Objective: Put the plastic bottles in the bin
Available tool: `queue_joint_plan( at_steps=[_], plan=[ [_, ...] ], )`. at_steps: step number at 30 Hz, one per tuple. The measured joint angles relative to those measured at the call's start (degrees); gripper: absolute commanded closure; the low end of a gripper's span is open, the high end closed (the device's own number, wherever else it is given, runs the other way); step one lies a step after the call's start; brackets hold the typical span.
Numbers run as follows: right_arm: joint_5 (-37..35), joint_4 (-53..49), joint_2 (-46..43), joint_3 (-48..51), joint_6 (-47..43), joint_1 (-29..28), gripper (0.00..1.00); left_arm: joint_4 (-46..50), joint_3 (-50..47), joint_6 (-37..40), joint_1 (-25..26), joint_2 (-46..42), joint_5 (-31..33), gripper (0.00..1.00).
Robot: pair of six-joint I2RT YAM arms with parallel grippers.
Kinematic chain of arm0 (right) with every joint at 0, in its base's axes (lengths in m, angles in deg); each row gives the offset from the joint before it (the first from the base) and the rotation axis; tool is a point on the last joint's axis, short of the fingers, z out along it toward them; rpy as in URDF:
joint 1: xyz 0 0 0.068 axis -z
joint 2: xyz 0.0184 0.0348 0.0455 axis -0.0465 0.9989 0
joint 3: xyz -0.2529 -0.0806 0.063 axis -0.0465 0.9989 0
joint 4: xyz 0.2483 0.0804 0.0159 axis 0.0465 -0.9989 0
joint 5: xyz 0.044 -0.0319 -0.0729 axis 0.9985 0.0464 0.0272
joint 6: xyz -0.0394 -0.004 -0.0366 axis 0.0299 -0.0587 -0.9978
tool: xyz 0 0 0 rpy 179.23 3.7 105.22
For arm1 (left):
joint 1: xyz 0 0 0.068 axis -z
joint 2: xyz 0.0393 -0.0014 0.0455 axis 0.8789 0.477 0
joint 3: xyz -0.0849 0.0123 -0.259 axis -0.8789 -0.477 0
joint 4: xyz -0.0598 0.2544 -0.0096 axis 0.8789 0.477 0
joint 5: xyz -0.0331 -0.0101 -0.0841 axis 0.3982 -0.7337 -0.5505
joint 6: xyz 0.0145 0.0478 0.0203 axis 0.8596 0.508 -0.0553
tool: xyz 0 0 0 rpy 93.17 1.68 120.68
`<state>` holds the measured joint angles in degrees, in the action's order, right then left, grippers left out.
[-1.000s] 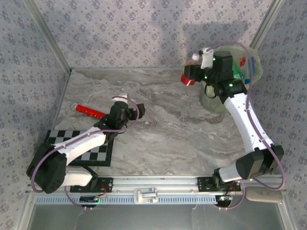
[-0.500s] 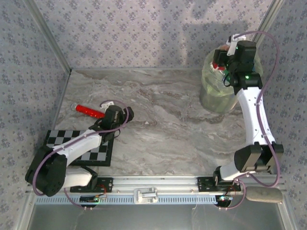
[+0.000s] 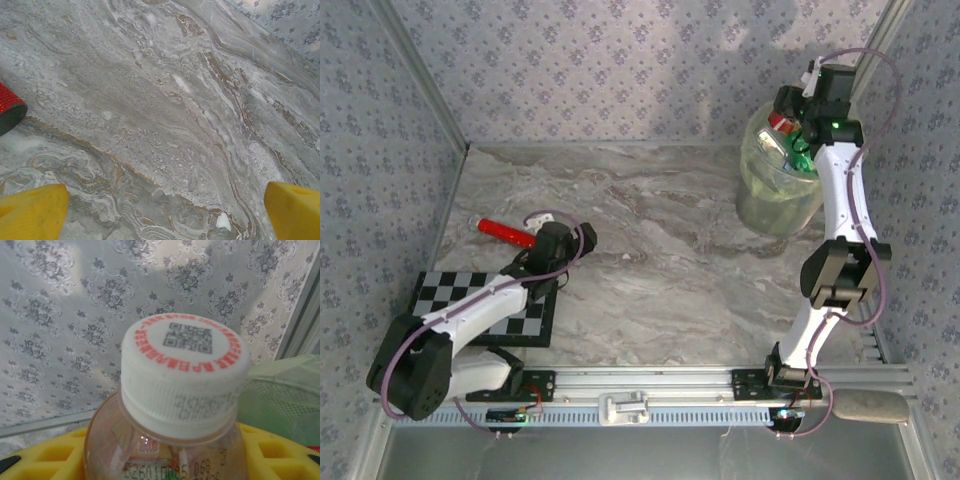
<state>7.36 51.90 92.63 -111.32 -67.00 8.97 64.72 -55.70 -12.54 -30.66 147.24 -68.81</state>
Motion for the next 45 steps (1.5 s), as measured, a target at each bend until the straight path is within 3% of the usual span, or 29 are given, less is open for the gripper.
queue_joint_plan(
  at_steps=[6,7,8,17,26,31,36,40,45],
  plan=[
    [4.83,-0.42,1.60,-1.07,6.36,2.99,0.30,0.74,-0.44,-0.04,0.00,-0.90,0.24,0.00],
    [5.29,-0.46,1.60,-1.11,7.19,3.30,0.23,0.74,-0.44,-0.09,0.00,-0.90,0.24,0.00],
    [5.55,-0.63,1.60,-1.11,7.85,3.69,0.01,0.74,-0.44,-0.22,0.00,-0.90,0.24,0.00],
    [5.27,-1.07,-0.35,1.55,9.68,5.81,0.00,0.74,-0.44,-0.24,0.00,-0.90,0.28,0.00],
    [0.28,4.31,-14.36,17.79,8.07,4.28,0.00,2.29,-0.44,1.20,-1.16,-1.55,2.19,0.00],
    [-1.49,7.65,-25.09,29.00,4.52,-1.22,0.00,4.92,0.81,4.74,-5.42,-2.99,4.22,0.00],
    [-2.60,12.63,-36.68,46.66,1.09,-10.62,0.00,5.84,3.02,9.75,-11.02,-3.28,6.91,0.00],
    [-5.64,20.11,-41.46,56.26,-2.93,-15.39,0.00,5.16,3.54,14.82,-14.84,-2.56,8.81,0.00],
    [-8.00,26.64,-41.57,68.72,-3.80,-16.96,0.00,3.19,4.28,21.88,-16.90,1.84,12.11,0.00]
  ],
)
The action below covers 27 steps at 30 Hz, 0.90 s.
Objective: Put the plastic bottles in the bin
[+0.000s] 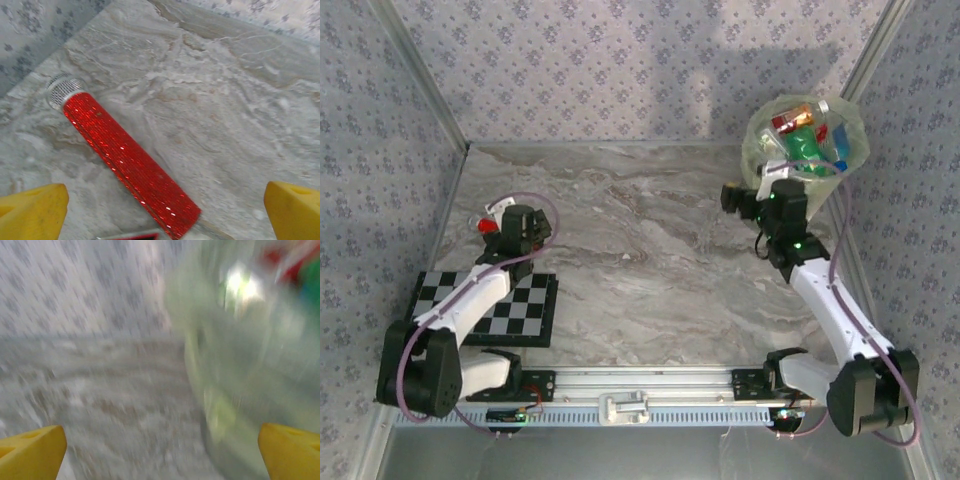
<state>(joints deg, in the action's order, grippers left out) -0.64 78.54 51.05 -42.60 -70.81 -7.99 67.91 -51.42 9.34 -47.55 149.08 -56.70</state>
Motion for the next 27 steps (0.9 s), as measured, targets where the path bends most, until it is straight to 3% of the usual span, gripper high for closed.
queue_joint_plan(
  at_steps=[6,13,21,27],
  plan=[
    [-3.06,1.05,4.85,11.61,-1.75,0.44,0.00,-0.94,1.38,5.68,-0.46,6.14,3.39,0.00],
    [-1.53,13.18,8.98,12.81,-6.32,3.34,0.00,-5.29,2.58,10.01,-0.46,11.02,5.95,0.00],
    [-1.09,24.46,16.72,18.32,-9.84,6.62,0.00,-15.04,2.47,21.35,-1.27,14.58,7.19,0.00],
    [2.40,33.97,20.13,19.56,-8.52,12.98,0.00,-22.84,-2.38,25.88,-2.12,16.50,4.85,0.01]
  ],
)
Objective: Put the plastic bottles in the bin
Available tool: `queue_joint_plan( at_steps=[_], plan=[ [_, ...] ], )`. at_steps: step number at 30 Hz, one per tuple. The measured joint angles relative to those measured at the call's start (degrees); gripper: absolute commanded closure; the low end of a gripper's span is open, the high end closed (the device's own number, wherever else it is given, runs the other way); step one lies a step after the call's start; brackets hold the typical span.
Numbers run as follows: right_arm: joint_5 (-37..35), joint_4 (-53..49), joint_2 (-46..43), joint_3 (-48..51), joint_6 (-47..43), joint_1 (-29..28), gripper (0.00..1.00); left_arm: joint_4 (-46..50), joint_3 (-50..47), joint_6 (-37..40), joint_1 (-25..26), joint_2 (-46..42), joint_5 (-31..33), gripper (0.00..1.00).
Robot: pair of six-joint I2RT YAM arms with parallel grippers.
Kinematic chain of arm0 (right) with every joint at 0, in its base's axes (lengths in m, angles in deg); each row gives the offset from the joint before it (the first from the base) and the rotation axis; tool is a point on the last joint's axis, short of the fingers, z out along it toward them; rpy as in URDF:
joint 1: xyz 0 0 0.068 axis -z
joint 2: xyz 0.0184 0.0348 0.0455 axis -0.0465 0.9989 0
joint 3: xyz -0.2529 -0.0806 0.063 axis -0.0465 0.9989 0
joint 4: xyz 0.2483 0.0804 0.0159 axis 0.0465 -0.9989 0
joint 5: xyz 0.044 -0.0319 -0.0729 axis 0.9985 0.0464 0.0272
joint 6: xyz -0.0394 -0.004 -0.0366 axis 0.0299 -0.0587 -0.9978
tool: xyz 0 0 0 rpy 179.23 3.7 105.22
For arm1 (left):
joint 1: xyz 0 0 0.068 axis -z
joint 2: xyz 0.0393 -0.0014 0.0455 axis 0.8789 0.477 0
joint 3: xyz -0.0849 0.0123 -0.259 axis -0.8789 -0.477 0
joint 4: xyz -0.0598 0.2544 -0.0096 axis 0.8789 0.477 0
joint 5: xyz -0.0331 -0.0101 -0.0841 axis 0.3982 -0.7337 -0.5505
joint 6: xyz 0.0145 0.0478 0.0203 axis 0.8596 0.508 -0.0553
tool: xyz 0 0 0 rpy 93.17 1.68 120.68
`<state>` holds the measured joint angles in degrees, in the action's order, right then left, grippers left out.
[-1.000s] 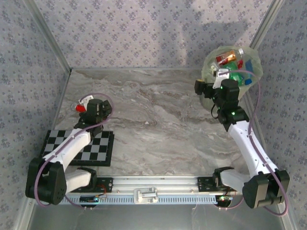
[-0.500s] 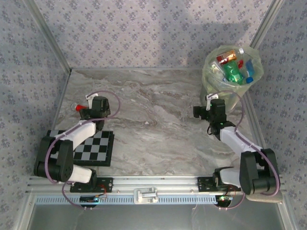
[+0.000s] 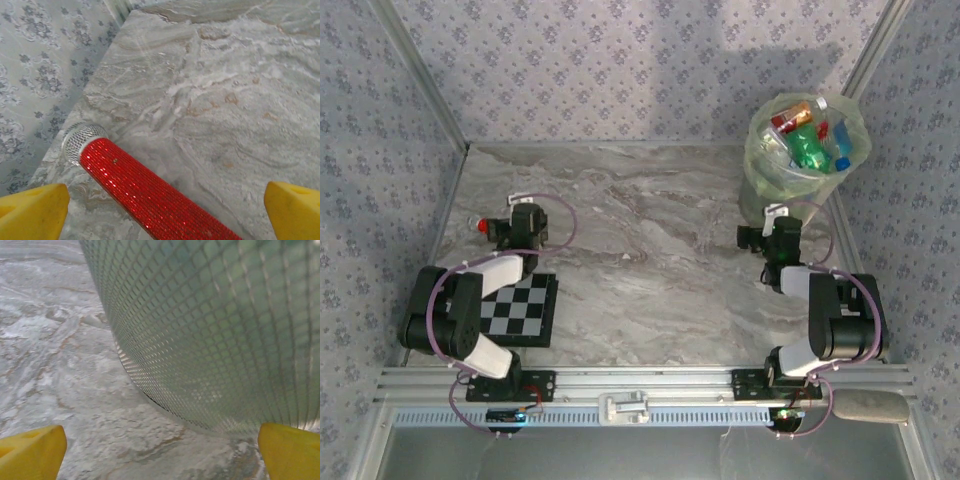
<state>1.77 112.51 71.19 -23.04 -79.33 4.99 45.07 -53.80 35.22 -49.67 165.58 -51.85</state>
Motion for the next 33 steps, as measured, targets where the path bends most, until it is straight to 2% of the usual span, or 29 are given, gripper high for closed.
queue_joint_plan(
  at_steps=[4,10,12,19,33],
  plan=[
    [0.02,6.60,1.57,3.34,0.20,0.44,0.00,-5.81,-4.39,1.81,-0.76,1.07,-3.23,0.02],
    [-0.24,9.68,2.08,4.42,0.20,-0.15,0.00,-21.40,-15.08,-0.87,-8.72,0.24,-11.76,0.02],
    [-0.72,10.40,2.08,4.42,0.20,-0.63,0.00,-25.64,-16.94,-1.62,-9.51,0.81,-13.46,0.02],
    [-1.16,11.23,2.08,4.42,0.20,-0.98,0.00,-27.87,-16.85,-1.62,-8.44,1.01,-16.52,0.01],
    [-1.14,11.45,2.08,4.42,0.20,-0.98,0.00,-27.63,-15.72,-1.62,-8.46,1.07,-17.05,0.00]
  ],
)
